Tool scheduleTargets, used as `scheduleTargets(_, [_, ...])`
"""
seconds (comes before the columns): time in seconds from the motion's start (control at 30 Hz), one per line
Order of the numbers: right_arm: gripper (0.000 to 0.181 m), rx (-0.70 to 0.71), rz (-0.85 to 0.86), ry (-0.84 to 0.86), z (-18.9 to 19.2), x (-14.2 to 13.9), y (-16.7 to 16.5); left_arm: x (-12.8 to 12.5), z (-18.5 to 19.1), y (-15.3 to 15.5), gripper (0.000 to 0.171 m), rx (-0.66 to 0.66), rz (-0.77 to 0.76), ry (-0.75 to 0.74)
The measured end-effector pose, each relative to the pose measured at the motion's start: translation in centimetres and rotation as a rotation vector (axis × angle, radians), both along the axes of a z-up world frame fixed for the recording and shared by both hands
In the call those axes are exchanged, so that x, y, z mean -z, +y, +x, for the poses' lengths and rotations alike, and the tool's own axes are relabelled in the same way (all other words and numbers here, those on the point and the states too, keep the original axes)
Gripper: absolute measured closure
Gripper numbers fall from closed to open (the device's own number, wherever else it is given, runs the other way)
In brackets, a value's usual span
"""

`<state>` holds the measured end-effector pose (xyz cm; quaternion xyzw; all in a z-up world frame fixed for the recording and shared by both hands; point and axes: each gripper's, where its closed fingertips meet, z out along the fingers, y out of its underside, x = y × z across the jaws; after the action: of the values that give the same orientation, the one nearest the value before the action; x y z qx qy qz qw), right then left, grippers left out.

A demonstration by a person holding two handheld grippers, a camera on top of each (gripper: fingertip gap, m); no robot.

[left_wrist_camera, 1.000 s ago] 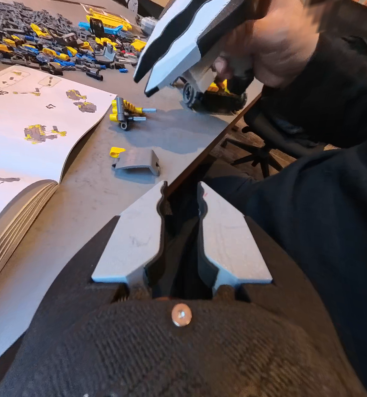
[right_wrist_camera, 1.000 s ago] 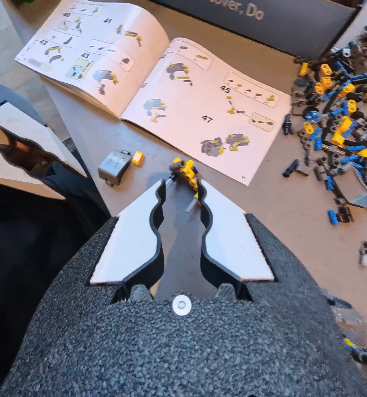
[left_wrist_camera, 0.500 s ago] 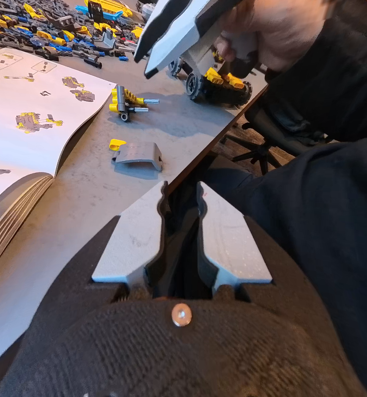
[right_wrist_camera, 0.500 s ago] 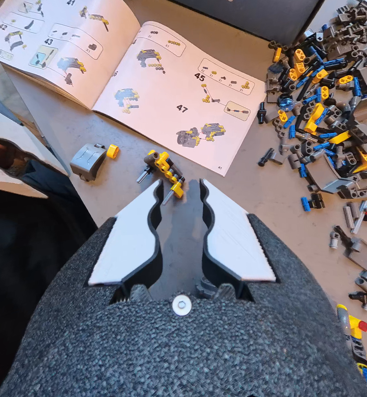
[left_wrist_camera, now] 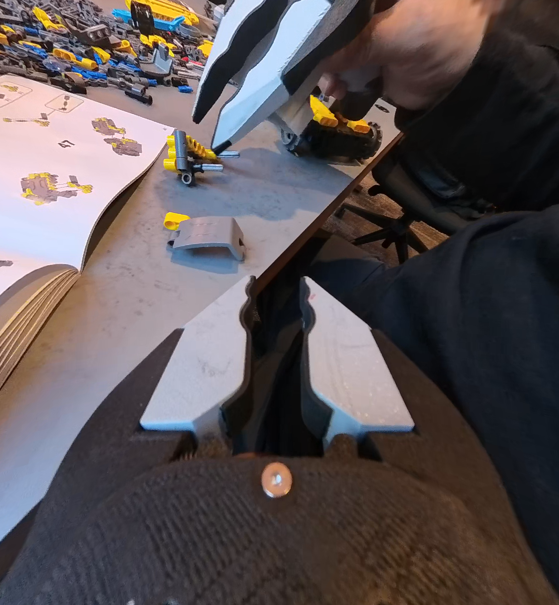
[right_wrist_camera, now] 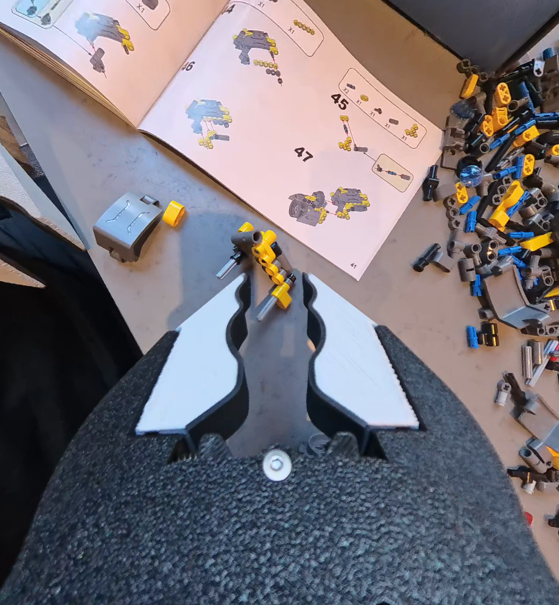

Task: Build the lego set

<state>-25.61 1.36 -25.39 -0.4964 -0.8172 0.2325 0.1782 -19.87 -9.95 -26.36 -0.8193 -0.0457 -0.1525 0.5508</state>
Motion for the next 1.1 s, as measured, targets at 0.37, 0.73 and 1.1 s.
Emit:
scheduleTargets(0.37, [0.158, -0.011, 0.034, -0.026, -0.7, 1.5, 0.2, 0.0, 0.0, -0.1, 0.146, 0.002, 0.000, -0.006])
scheduleTargets(0.73, [0.168, -0.021, 0.044, -0.023, -0.8, 1.6, 0.1, 0.1, 0.0, -0.1, 0.146, 0.003, -0.001, -0.019])
scheduleTargets(1.1, [0.174, -0.018, 0.007, -0.013, -0.8, 1.5, -0.2, 0.3, 0.2, 0.0, 0.147, 0.010, -0.007, -0.020])
